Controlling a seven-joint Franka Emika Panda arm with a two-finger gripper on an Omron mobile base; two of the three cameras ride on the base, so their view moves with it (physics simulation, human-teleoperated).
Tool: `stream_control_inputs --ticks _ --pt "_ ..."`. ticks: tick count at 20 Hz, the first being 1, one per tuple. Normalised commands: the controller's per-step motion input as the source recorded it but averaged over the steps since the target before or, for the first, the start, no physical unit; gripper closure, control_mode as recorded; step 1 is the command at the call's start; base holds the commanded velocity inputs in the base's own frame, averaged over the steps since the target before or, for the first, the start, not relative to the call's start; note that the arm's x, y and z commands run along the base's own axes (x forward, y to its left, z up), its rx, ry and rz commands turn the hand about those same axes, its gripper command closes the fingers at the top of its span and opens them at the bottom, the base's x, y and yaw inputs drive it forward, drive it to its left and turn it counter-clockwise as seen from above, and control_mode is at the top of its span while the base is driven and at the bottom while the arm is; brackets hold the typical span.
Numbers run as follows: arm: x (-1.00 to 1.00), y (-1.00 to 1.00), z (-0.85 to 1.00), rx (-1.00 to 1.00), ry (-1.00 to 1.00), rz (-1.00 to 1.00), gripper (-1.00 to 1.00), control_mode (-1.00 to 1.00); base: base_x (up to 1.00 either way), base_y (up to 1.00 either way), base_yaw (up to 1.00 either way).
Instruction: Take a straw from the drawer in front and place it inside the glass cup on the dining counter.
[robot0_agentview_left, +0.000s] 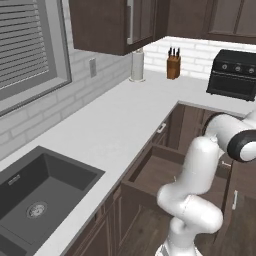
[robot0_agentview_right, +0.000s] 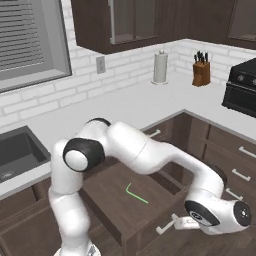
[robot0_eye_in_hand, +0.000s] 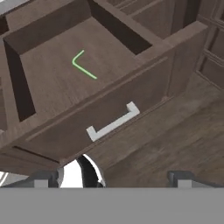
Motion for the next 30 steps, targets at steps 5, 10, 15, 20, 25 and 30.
stream_control_inputs --ticks 5,10,15,20,25,30 --pt "0.30 0.51 1.00 -0.27 0.08 0.08 -1.00 -1.00 0.00 0.00 0.00" --pt "0.43 0.84 0.97 -0.34 0.29 0.03 -1.00 -1.00 0.00 0.00 0.00" --pt "0.04 0.99 0.66 -0.26 0.51 0.04 -1.00 -1.00 0.00 0.00 0.00" --pt "0.00 0.76 0.20 -0.08 0.43 0.04 -1.00 -1.00 0.00 0.00 0.00" --pt "0.02 0.11 -0.09 0.07 0.10 0.05 -1.00 -1.00 0.00 0.00 0.00" --pt "0.58 0.14 -0.04 0.03 -0.08 0.15 -1.00 -1.00 0.00 0.00 0.00"
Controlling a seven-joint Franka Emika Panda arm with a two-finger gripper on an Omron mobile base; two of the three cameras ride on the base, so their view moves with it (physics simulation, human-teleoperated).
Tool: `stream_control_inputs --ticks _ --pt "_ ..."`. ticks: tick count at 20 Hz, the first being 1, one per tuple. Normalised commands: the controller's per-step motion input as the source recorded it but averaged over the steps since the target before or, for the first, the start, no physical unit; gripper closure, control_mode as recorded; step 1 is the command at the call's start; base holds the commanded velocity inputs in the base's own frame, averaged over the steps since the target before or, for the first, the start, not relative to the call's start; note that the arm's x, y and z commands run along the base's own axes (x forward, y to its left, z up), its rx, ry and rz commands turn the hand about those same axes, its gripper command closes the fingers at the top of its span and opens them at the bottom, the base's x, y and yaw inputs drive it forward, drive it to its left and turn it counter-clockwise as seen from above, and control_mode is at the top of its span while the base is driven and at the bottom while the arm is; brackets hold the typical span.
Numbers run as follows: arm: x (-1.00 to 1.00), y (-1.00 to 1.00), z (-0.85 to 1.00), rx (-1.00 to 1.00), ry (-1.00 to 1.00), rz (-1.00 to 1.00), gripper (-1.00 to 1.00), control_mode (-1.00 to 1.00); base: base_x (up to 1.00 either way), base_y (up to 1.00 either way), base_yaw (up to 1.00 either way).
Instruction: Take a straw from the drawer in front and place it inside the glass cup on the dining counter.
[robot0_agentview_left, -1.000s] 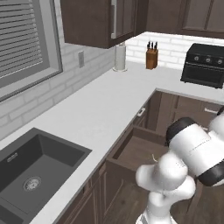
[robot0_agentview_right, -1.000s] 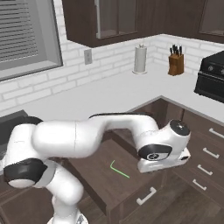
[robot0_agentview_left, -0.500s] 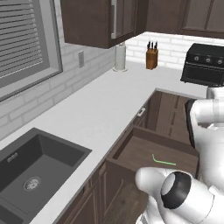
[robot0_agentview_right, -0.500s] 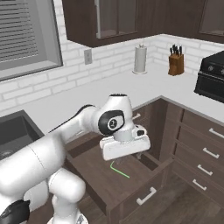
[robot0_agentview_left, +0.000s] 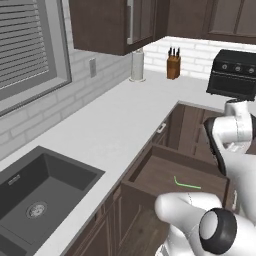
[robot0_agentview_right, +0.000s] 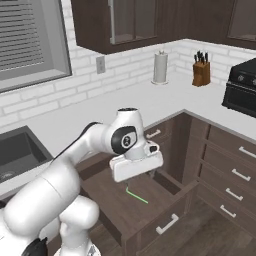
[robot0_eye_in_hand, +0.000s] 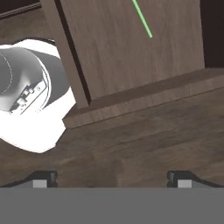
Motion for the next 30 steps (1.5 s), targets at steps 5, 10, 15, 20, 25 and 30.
stream_control_inputs --ticks 5,10,15,20,25,30 --pt "0.39 0.48 -0.03 0.00 0.01 0.06 -1.00 -1.00 0.00 0.00 0.00" --pt "0.00 0.41 -0.49 0.00 0.01 0.01 -1.00 -1.00 0.00 0.00 0.00" --pt "0.04 0.12 -0.65 0.04 -0.06 0.01 -1.00 -1.00 0.00 0.00 0.00" --pt "0.47 0.15 -0.29 0.01 -0.08 0.08 -1.00 -1.00 0.00 0.00 0.00" --pt "0.71 0.10 -0.43 0.00 -0.02 0.14 -1.00 -1.00 0.00 0.00 0.00" --pt "0.53 0.02 -0.61 0.02 0.00 0.11 -1.00 -1.00 0.00 0.00 0.00"
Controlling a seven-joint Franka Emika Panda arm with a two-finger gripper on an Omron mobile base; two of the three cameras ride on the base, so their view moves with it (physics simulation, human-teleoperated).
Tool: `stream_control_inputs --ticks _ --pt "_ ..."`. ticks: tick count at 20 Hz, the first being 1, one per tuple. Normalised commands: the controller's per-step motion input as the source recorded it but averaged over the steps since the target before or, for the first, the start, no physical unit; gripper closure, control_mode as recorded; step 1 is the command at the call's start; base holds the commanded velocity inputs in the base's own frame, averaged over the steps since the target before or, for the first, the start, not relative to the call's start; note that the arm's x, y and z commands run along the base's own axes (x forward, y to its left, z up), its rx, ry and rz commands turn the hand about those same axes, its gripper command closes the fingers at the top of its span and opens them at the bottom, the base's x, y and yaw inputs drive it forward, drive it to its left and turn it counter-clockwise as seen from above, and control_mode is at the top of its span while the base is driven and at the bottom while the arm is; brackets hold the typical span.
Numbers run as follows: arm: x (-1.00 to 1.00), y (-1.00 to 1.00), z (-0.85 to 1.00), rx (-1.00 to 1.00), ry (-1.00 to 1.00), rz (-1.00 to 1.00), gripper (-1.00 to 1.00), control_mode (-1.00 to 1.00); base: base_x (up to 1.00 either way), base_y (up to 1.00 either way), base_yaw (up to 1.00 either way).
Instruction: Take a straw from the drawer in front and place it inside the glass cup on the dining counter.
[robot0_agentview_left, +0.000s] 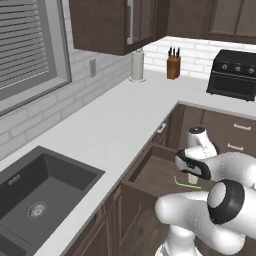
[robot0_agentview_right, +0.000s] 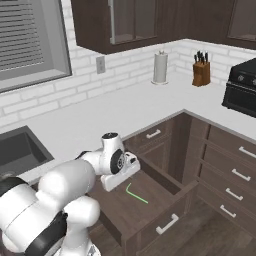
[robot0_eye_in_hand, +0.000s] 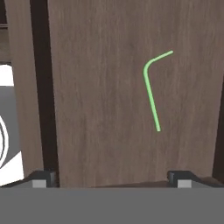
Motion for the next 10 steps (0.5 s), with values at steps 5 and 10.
stream_control_inputs --ticks 5,10 --pt "0.54 0.00 -0.36 0.10 0.05 0.03 -1.00 -1.00 0.00 0.00 0.00" --pt "0.41 0.00 -0.06 0.16 0.13 0.00 -1.00 -1.00 0.00 0.00 0.00"
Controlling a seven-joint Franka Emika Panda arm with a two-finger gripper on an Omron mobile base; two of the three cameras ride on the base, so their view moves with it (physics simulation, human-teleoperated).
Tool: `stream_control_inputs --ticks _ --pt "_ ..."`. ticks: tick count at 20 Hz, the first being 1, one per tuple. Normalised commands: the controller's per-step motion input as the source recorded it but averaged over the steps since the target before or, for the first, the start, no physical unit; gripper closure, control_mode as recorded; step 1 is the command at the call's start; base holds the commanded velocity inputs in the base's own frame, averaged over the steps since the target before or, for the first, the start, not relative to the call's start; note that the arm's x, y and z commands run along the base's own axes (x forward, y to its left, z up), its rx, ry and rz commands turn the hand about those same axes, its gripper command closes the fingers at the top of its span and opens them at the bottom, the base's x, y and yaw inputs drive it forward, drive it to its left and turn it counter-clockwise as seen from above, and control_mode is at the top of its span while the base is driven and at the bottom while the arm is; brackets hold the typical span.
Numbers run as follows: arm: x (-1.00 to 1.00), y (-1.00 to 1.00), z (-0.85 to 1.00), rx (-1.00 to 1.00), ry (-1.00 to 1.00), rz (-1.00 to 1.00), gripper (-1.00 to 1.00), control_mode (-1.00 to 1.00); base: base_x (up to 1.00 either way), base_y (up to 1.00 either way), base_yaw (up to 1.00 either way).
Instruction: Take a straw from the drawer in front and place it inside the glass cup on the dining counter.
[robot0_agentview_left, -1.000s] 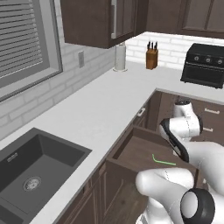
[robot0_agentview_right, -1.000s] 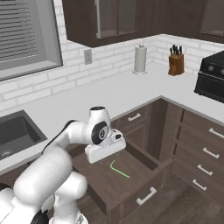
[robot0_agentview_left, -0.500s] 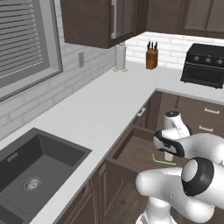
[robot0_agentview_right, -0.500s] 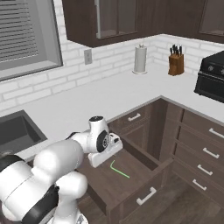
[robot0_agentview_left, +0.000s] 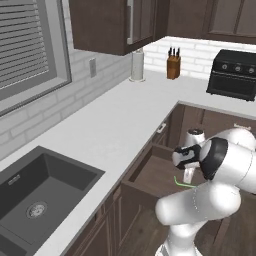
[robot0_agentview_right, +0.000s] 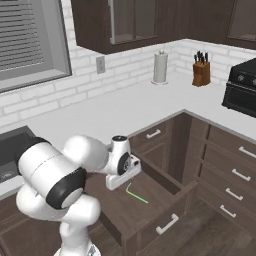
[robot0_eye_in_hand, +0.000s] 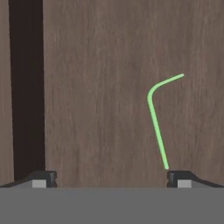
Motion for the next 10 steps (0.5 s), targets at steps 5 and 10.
stream_control_inputs --ticks 5,10 --pt "0.32 0.00 -0.24 0.07 0.05 0.00 -1.00 -1.00 0.00 0.00 0.00" --pt "0.12 0.00 -0.39 0.00 0.00 0.00 -1.00 -1.00 0.00 0.00 0.00"
